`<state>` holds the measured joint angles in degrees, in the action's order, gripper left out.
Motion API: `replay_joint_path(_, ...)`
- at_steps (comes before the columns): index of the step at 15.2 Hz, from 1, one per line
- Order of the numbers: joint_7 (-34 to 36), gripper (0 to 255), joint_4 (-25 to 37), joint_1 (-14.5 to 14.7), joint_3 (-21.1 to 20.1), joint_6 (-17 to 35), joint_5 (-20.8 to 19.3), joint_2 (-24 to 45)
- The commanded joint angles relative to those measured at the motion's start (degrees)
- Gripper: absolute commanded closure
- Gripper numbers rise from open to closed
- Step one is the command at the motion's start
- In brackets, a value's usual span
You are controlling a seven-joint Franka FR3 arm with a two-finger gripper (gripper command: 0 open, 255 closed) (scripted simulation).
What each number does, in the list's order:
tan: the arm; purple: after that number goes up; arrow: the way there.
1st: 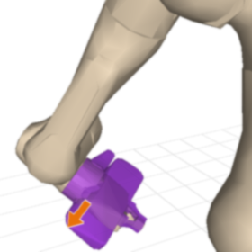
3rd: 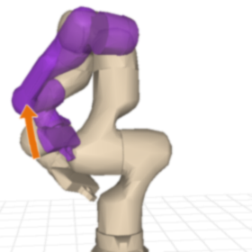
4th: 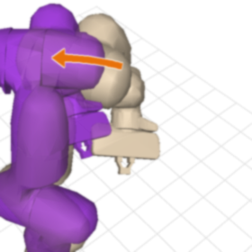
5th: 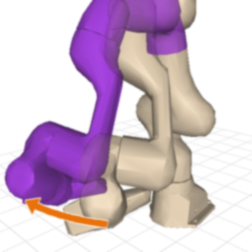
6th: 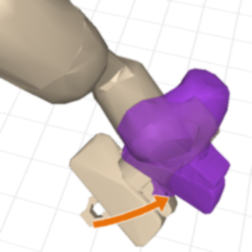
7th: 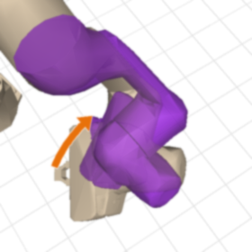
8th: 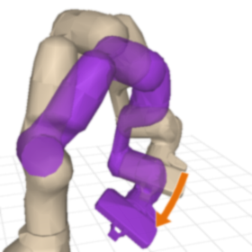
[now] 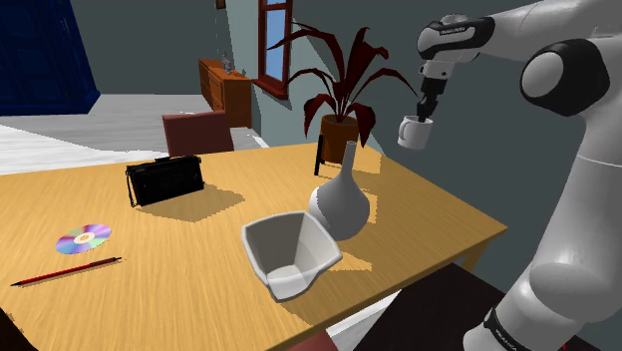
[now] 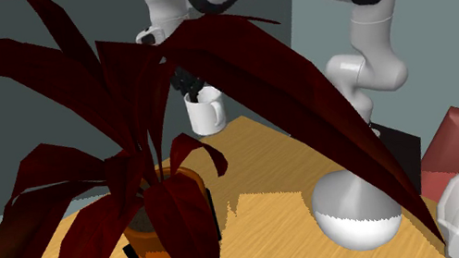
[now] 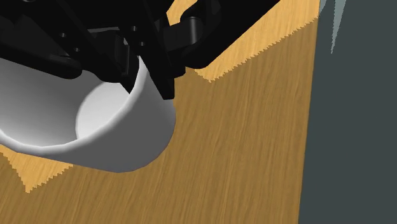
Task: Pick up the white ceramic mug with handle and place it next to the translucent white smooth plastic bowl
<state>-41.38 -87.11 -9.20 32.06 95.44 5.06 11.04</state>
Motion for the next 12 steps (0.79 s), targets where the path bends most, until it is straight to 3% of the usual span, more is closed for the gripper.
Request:
replay_joint_path(1, 3.1, 255, -4.1, 2.4, -0.8, 1.1, -1.9, -3.6)
replay_joint_path(12, 21.0, 255, -22.0, 10.7, -9.2, 3.8, -9.2, -20.4)
